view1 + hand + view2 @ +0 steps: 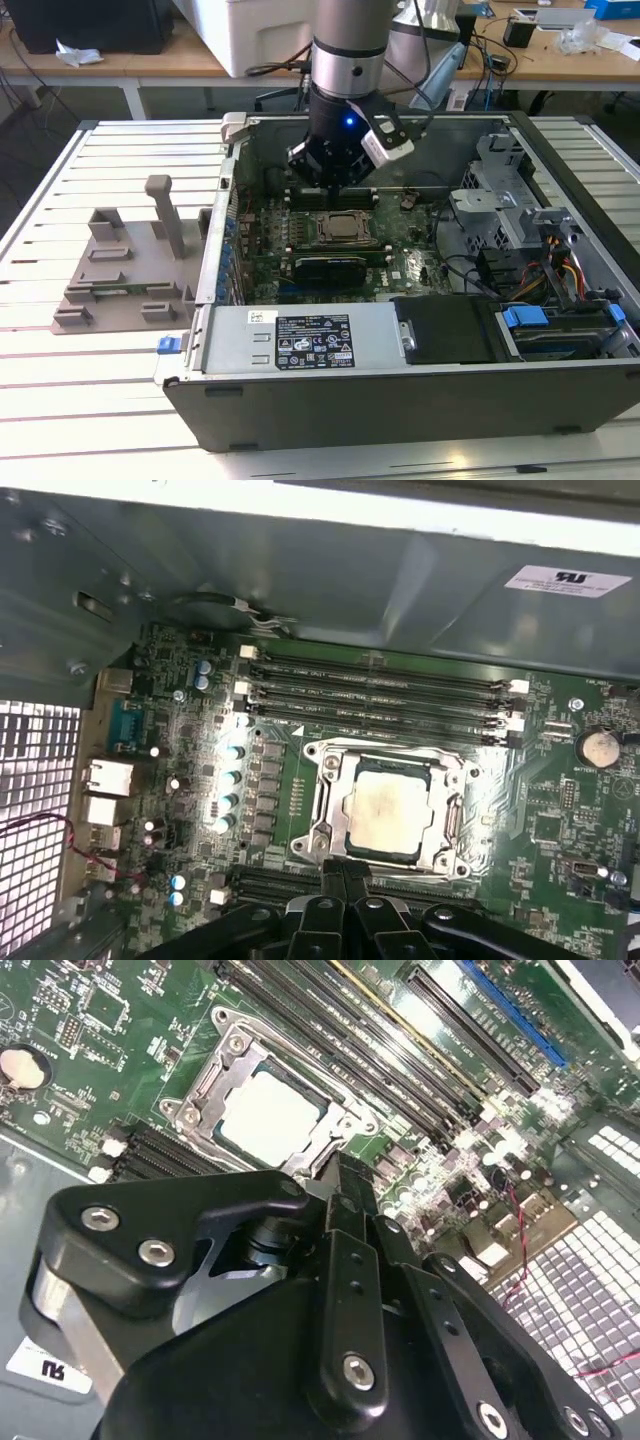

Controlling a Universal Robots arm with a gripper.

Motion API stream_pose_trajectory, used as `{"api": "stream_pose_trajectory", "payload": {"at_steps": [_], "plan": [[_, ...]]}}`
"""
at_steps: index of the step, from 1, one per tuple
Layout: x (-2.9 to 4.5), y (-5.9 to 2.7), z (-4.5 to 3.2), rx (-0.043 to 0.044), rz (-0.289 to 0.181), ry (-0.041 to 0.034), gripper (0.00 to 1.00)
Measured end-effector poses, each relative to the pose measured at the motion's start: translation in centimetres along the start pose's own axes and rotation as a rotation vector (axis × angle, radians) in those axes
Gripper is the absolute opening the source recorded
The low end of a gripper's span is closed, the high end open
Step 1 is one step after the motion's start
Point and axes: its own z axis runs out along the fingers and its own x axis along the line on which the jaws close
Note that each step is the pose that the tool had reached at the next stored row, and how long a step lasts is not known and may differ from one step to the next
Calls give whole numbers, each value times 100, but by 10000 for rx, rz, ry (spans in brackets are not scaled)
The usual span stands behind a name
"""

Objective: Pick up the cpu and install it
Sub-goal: 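Install the second cpu locking lever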

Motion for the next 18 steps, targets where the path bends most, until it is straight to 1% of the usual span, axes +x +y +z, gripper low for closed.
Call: {"api": "stream_pose_trajectory", "payload": {"at_steps": [3, 6, 9, 13, 18], "plan": [[1, 6, -27, 26, 2, 3, 11], [2, 12, -80, 49, 3, 6, 11], [7, 22, -208, 74, 4, 9, 11], [11, 27, -301, 83, 5, 10, 11], [11, 28, -313, 82, 5, 9, 11]]}}
